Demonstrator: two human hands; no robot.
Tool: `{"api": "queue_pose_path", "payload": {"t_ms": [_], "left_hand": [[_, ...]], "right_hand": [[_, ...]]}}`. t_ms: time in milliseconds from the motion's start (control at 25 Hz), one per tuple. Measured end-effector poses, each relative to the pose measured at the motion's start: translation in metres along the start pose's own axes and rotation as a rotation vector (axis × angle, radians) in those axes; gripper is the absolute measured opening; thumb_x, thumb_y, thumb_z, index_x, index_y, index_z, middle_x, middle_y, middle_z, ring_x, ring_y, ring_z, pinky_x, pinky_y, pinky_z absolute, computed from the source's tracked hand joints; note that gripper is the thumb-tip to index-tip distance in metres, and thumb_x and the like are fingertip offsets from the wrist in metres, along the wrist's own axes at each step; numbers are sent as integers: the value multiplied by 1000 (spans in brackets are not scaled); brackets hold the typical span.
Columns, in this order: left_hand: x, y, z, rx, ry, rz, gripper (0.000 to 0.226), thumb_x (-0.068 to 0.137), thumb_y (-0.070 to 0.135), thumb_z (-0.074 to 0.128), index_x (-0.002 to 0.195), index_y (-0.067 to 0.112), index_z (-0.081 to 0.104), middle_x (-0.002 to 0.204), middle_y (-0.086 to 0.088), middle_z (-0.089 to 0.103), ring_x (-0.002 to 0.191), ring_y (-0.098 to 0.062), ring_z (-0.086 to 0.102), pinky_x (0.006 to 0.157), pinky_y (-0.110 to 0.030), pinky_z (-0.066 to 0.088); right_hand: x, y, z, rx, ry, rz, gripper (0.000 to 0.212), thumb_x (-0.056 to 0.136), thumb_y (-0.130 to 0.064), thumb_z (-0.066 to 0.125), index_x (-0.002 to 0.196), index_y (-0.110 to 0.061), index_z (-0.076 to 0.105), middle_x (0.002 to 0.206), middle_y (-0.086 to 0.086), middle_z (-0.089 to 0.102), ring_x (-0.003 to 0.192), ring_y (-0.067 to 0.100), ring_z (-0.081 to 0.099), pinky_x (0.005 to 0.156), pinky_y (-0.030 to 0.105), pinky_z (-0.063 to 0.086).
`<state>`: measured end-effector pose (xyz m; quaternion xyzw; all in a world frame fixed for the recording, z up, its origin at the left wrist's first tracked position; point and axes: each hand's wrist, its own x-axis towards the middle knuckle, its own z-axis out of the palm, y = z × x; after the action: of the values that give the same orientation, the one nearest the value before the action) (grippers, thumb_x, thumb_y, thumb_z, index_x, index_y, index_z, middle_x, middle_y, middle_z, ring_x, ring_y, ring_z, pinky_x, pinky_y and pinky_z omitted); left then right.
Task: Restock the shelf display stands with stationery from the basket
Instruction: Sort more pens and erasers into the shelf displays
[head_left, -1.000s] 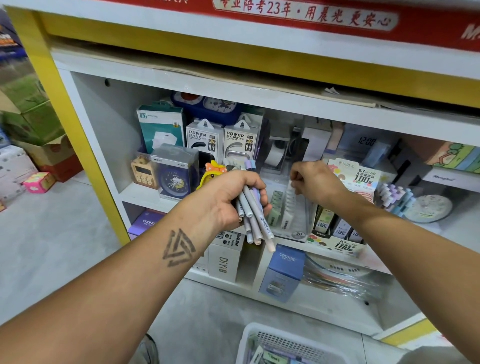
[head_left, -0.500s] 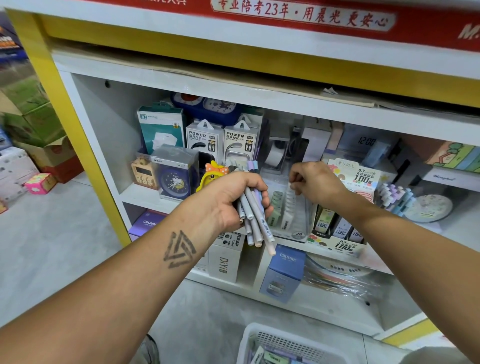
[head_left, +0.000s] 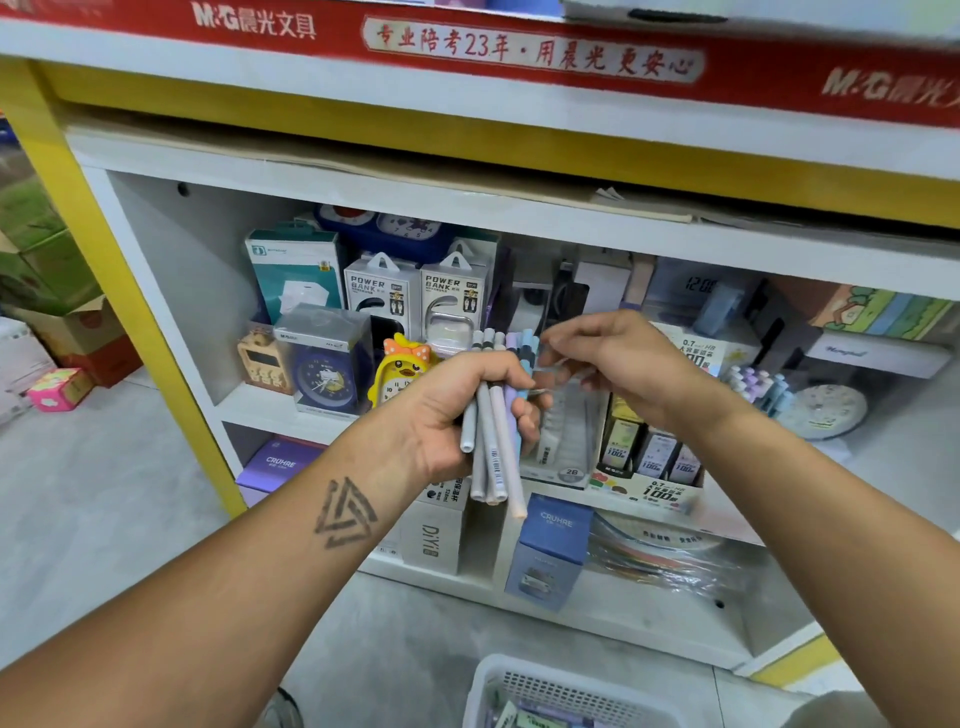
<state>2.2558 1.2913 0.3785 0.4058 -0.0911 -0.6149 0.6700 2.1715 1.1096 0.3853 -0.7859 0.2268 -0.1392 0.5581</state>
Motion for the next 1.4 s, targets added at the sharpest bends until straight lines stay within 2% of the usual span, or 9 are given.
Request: {"api": "queue_pose_path", "payload": {"t_ms": [200, 320, 560, 720, 920, 1080, 1240, 1320, 1400], "left_hand": [[12, -13, 17, -24, -123, -22, 29, 77, 0, 51, 106, 2, 52, 77, -16, 57, 48, -9, 45, 44, -21, 45], [18, -18, 24, -37, -141, -35, 35, 78, 0, 53, 112, 2, 49, 75, -19, 60, 49, -10, 47, 45, -22, 47], [29, -15, 18, 14, 13, 5, 54, 74, -1, 56, 127, -13, 52, 102, -35, 63, 53, -14, 51, 46, -22, 49], [34, -13, 12, 33, 120, 17, 54, 72, -3, 57, 125, -14, 50, 95, -32, 67, 50, -15, 53, 45, -23, 50], [36, -9, 12, 28, 224, 69, 16, 81, -3, 55, 96, 1, 51, 83, -27, 66, 47, -16, 52, 45, -21, 50], [30, -7, 8, 26, 294, 105, 9, 85, -4, 51, 93, 1, 51, 87, -24, 62, 45, -17, 51, 45, -21, 49], [22, 1, -1, -4, 365, 126, 11, 83, -4, 53, 81, 6, 49, 82, -16, 55, 45, -19, 54, 47, -23, 50], [17, 4, -2, -21, 355, 118, 13, 83, -5, 53, 79, 7, 49, 70, -13, 54, 46, -19, 55, 47, -24, 51], [14, 7, -2, -33, 347, 118, 14, 83, -5, 53, 79, 8, 49, 65, -13, 54, 46, -19, 55, 48, -23, 52]], "right_hand": [[-37, 7, -14, 279, -240, 79, 22, 88, -18, 71, 107, -7, 75, 88, 12, 71, 70, 14, 63, 60, 23, 45], [-38, 17, -22, 423, -209, 75, 22, 82, -9, 74, 103, -4, 73, 84, 9, 73, 65, 15, 64, 62, 24, 43], [-35, 23, -40, 465, 20, 71, 16, 84, 7, 71, 98, -1, 72, 90, 20, 75, 69, 17, 69, 66, 22, 60], [-35, 23, -45, 414, 31, 15, 15, 86, 8, 69, 100, 2, 70, 93, 24, 75, 74, 23, 73, 72, 25, 61], [-34, 23, -39, 431, -52, -26, 15, 85, 12, 66, 97, 4, 72, 92, 20, 74, 87, 26, 74, 78, 24, 60], [-30, 20, -32, 74, 55, -155, 16, 83, 7, 73, 93, -6, 73, 88, 8, 74, 83, 17, 73, 81, 24, 59], [-12, 10, -25, -314, 319, -294, 18, 84, -3, 77, 94, -18, 75, 91, -1, 74, 76, 10, 71, 69, 13, 55], [6, 8, -21, -710, 408, -396, 16, 87, -5, 73, 101, -13, 75, 93, 3, 74, 82, 17, 70, 76, 25, 57], [23, 9, -14, -1041, 339, -407, 15, 89, 0, 64, 98, -9, 72, 91, 11, 71, 85, 30, 67, 75, 37, 56]]}}
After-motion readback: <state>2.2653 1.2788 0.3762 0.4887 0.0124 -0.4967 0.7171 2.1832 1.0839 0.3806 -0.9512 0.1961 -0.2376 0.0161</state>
